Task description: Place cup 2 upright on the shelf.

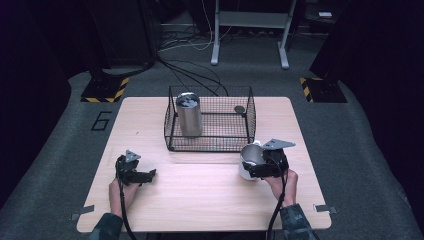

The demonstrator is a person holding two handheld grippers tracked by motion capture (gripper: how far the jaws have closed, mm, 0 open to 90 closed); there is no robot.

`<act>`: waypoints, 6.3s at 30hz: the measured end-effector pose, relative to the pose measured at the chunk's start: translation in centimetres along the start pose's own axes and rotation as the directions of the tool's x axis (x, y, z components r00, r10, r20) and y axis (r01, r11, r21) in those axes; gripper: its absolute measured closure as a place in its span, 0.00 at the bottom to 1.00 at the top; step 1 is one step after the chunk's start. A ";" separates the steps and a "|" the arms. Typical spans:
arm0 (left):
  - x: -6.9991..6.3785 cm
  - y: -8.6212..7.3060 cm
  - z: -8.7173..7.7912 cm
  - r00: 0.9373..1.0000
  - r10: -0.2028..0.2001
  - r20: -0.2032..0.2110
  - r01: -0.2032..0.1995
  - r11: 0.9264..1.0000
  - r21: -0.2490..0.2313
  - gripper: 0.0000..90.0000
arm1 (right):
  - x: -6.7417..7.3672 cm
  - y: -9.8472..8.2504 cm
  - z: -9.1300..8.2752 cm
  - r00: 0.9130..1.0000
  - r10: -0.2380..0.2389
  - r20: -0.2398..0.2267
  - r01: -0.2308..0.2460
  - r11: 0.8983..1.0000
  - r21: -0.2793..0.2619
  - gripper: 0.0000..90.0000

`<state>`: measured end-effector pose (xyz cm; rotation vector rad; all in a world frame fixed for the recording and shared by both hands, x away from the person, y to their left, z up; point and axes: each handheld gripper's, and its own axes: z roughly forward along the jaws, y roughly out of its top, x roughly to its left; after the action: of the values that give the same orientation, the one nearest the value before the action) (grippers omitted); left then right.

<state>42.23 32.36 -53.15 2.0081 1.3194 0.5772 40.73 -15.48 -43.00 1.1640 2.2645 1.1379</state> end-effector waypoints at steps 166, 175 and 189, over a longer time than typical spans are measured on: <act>0.0 0.0 0.0 1.000 0.002 0.002 -0.002 1.000 0.007 0.01 | -1.5 17.7 6.6 0.997 -0.076 -0.024 0.076 0.997 0.005 0.07; 0.0 0.0 0.0 1.000 0.002 0.002 -0.002 1.000 0.006 0.01 | -2.1 17.4 9.3 0.999 -0.036 -0.008 0.036 0.998 0.057 0.07; 0.0 0.0 0.0 1.000 0.002 0.002 -0.002 1.000 0.007 0.01 | -2.0 16.8 12.0 1.000 -0.025 -0.011 0.026 0.994 0.105 0.07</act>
<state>42.20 32.33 -53.12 2.0156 1.3202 0.5718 57.90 -5.36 -37.24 1.1672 2.3652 1.0274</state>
